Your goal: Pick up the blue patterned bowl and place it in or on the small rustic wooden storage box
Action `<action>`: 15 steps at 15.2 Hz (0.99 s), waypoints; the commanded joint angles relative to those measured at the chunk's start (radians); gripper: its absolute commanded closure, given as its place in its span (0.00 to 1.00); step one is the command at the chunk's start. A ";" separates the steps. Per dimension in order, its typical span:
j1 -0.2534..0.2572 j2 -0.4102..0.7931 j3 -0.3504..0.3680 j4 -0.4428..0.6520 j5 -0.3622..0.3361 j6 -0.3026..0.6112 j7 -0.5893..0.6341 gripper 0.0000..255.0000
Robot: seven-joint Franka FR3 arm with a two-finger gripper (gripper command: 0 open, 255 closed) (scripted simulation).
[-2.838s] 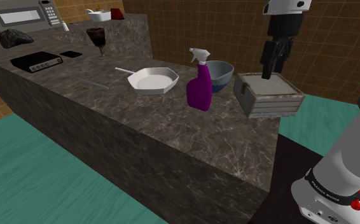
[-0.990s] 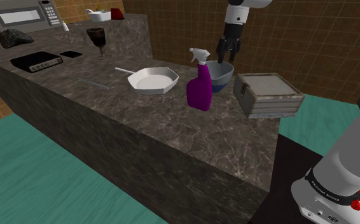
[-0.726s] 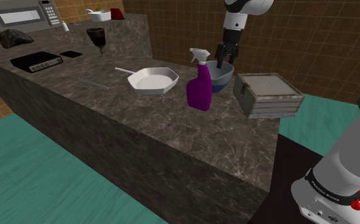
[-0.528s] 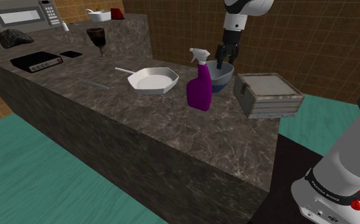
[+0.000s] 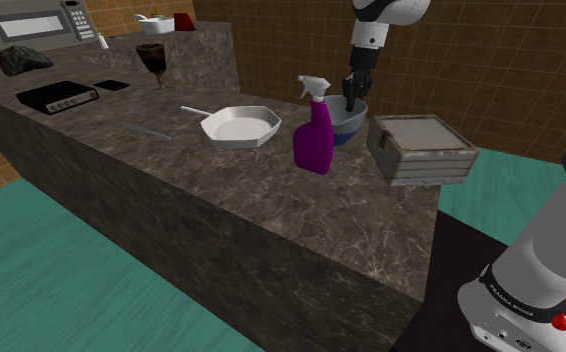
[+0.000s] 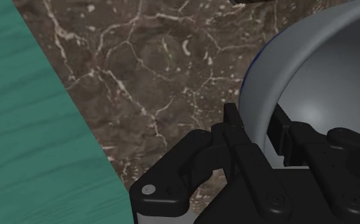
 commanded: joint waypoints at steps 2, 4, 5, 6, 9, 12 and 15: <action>0.000 0.000 0.000 0.000 0.000 0.000 0.000 1.00; 0.000 0.000 0.000 0.000 0.000 0.000 0.000 1.00; 0.000 0.000 0.000 0.000 0.000 0.000 0.000 1.00; 0.000 0.000 0.000 0.000 0.000 0.000 0.000 1.00; 0.000 -0.004 0.000 0.034 -0.002 -0.038 0.007 1.00; -0.001 -0.007 -0.001 0.072 -0.004 -0.077 0.013 1.00; -0.001 -0.007 -0.001 0.111 -0.006 -0.117 0.019 1.00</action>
